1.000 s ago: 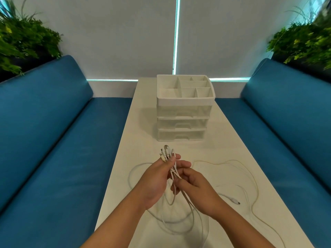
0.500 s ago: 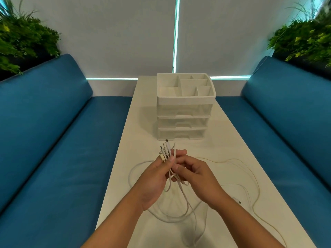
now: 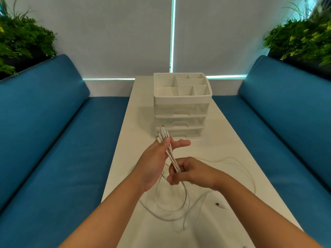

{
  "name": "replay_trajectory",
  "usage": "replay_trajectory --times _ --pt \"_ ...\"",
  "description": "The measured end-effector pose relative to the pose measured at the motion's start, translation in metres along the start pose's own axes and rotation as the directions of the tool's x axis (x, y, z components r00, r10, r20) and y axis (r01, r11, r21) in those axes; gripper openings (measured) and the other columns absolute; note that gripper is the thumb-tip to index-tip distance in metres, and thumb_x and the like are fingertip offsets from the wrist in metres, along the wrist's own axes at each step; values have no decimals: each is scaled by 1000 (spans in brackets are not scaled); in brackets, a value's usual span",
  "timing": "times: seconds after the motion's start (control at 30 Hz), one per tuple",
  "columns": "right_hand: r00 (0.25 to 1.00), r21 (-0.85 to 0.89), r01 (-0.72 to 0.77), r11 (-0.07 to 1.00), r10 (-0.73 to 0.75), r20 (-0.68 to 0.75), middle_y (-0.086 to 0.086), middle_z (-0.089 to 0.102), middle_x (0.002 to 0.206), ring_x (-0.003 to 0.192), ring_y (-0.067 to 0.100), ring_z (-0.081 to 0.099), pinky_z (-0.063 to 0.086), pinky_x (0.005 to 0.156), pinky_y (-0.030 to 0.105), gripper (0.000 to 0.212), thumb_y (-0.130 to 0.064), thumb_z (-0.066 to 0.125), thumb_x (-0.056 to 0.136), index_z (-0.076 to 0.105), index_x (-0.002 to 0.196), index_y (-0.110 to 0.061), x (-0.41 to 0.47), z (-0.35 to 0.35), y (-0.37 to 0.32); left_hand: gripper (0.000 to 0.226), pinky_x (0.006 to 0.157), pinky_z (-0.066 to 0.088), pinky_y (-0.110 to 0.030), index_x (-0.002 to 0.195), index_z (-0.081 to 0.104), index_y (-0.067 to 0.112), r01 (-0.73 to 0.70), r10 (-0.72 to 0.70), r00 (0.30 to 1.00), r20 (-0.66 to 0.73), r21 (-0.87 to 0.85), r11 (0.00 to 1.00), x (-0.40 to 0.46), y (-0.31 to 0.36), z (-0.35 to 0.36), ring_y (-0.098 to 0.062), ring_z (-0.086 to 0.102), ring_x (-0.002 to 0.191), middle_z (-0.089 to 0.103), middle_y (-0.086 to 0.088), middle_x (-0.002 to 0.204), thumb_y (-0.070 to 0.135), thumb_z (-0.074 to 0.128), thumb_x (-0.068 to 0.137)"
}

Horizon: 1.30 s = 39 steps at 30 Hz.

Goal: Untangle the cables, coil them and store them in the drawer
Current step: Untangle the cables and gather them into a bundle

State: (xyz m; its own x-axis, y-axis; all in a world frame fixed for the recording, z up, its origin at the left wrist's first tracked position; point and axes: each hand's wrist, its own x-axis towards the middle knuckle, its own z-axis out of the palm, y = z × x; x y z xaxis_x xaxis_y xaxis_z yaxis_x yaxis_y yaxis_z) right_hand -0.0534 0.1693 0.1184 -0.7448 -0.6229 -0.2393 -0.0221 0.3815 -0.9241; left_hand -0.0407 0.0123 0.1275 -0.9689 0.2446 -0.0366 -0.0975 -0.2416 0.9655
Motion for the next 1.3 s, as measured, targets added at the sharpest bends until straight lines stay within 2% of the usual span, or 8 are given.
replay_trajectory --times 0.17,0.3,0.53,0.7,0.9,1.0,1.1,1.3 --pt "993 -422 -3 907 -48 -112 -12 66 73 75 2 61 42 92 30 21 -38 74 77 61 70 -22 5 -9 13 23 81 57 -39 94 49 11 -77 50 993 -110 -259 963 8 18 -2 -14 54 55 49 0 60 23 34 106" --pt "949 -663 7 748 -213 -230 -15 65 81 86 10 55 43 84 34 5 -30 68 78 65 81 -29 1 -17 21 21 51 40 -22 93 49 13 -104 56 986 -154 -324 940 6 32 -14 -9 31 48 36 5 58 23 35 106" --pt "555 -916 -102 389 -742 -377 -10 64 92 89 17 49 26 74 25 15 -22 71 73 64 86 -25 -6 -36 5 25 41 22 -16 93 56 14 -192 125 968 -216 -321 927 3 48 -27 -5 26 46 32 6 58 22 35 106" --pt "859 -850 37 525 -452 -241 -15 56 113 106 8 49 22 112 33 28 -32 66 78 54 104 -31 -5 -19 29 26 38 19 -15 96 57 14 -183 131 968 -214 -241 953 2 48 -28 -4 22 44 31 7 57 24 35 106" --pt "820 -605 34 795 -368 -438 -19 42 110 86 6 57 51 67 23 37 -16 76 77 47 93 -32 0 -1 55 25 38 19 -16 98 57 14 -133 82 960 -268 -177 975 1 26 -29 -4 21 44 30 7 57 25 36 106" --pt "890 -74 135 988 -153 -429 -11 52 116 100 4 62 50 80 15 56 -30 88 64 55 109 -30 -4 3 50 24 39 17 -16 101 59 12 -111 65 953 -295 -141 984 2 27 -37 -4 20 44 29 7 56 25 38 105" --pt "906 508 89 856 142 -399 3 57 120 94 22 71 56 83 34 53 -34 76 77 51 122 -22 4 6 43 24 40 15 -17 104 61 11 -83 43 957 -288 -128 988 1 28 -41 -4 20 44 28 8 55 25 42 104" --pt "941 185 -280 942 307 -140 -8 68 107 76 10 56 43 72 23 27 -44 56 93 67 111 -27 26 17 34 26 40 16 -17 103 64 12 -70 37 968 -246 -123 990 1 24 -32 -4 20 44 29 8 55 31 45 102"
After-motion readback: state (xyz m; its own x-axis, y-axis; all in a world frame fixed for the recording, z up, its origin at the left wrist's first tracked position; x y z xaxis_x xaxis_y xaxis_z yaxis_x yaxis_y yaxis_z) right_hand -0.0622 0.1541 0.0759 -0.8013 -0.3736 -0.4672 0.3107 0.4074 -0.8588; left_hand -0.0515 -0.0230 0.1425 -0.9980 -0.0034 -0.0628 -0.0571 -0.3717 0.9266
